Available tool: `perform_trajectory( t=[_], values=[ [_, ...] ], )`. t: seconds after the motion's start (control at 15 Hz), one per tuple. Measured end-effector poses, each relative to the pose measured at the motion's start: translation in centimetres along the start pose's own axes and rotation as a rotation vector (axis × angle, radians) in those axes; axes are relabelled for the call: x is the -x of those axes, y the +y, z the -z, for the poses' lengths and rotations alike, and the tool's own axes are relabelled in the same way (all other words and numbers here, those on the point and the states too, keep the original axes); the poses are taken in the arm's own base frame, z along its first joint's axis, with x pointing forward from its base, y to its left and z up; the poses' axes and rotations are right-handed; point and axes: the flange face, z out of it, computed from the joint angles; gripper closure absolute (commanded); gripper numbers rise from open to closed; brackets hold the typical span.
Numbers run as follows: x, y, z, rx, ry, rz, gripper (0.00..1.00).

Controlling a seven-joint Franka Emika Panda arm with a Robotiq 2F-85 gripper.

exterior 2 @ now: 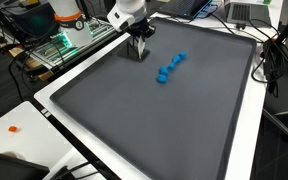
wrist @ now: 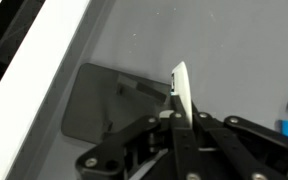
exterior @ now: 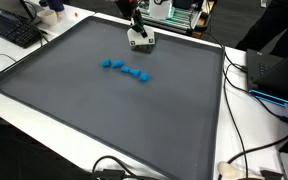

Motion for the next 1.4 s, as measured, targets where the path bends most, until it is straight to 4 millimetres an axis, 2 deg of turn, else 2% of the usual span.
perform_trajectory(
  t=[0.6,1.4],
  values=[
    [-0.3,0.6,-1.1,-0.064,0.031,-0.052,0.99],
    [-0.5,1.0,-1.4,-0.085,0.053,-0.07,0.99]
  ],
)
